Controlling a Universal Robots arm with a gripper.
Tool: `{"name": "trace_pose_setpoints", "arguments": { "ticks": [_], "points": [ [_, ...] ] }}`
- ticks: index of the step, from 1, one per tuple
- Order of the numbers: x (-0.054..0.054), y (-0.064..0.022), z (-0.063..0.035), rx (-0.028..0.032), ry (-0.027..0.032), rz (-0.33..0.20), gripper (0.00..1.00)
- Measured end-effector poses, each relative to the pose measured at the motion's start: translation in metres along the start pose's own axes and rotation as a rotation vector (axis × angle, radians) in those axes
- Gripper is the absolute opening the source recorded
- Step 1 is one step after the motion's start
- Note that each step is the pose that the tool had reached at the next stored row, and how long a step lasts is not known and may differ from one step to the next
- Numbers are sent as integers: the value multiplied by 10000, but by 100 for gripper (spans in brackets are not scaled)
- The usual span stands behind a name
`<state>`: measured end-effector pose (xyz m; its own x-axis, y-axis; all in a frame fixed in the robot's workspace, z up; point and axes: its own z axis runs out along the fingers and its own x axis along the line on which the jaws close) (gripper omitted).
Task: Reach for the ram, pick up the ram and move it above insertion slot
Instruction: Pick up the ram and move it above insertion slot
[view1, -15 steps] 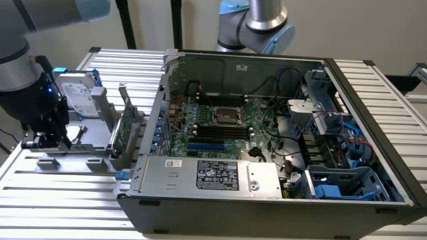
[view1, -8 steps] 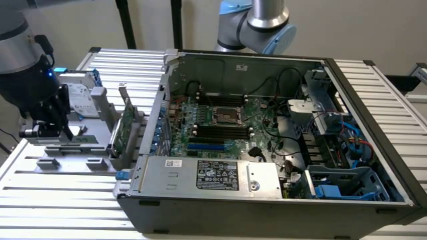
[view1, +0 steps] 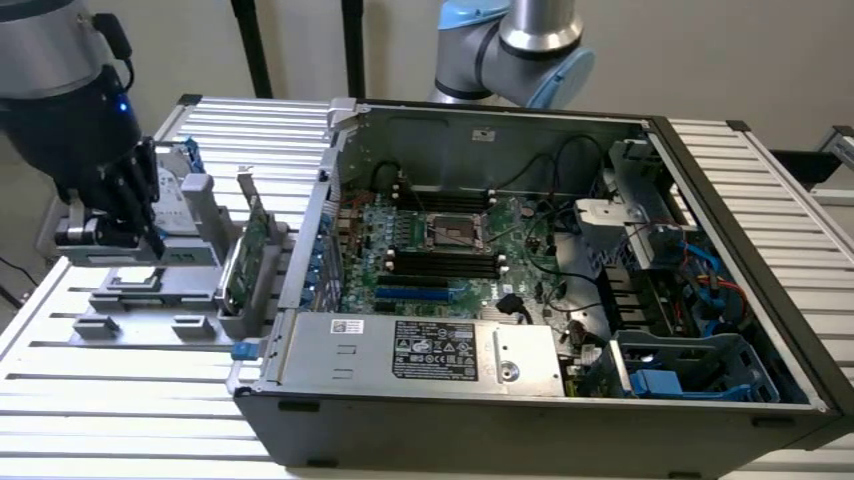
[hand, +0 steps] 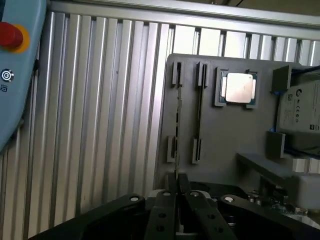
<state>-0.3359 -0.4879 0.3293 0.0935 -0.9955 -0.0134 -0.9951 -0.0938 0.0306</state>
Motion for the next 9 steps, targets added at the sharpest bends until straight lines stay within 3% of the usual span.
{"name": "trace_pose_setpoints", "arguments": {
  "ticks": [9],
  "points": [
    [33, -387, -419, -26, -78, -24, 13]
  ]
}}
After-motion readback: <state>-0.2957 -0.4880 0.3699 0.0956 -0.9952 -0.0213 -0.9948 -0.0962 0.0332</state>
